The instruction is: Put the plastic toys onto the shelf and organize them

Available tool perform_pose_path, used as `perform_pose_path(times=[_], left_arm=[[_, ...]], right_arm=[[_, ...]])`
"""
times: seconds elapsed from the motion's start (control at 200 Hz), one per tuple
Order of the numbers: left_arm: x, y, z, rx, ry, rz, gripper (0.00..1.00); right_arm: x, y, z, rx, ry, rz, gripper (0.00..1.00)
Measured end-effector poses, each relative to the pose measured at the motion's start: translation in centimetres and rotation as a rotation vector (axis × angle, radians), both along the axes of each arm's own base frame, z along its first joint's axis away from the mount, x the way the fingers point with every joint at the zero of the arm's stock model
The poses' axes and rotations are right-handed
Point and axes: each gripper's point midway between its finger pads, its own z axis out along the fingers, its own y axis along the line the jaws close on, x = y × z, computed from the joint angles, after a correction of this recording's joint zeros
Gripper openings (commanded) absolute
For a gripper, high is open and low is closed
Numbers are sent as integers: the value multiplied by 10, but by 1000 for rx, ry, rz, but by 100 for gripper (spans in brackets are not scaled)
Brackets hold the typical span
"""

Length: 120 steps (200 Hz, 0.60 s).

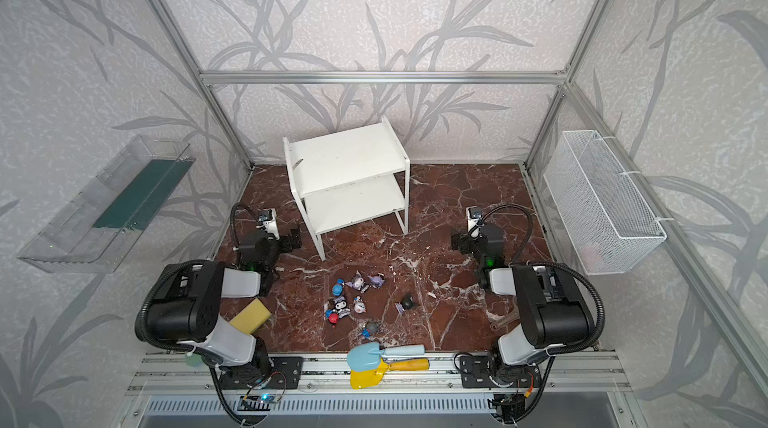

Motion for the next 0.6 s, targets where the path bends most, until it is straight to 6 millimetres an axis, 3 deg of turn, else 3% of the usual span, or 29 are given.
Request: perform_pose_path(times=[0.6], left_arm=[[0,0,0,0,0,0,99]], right_arm=[[0,0,0,5,0,6,99]])
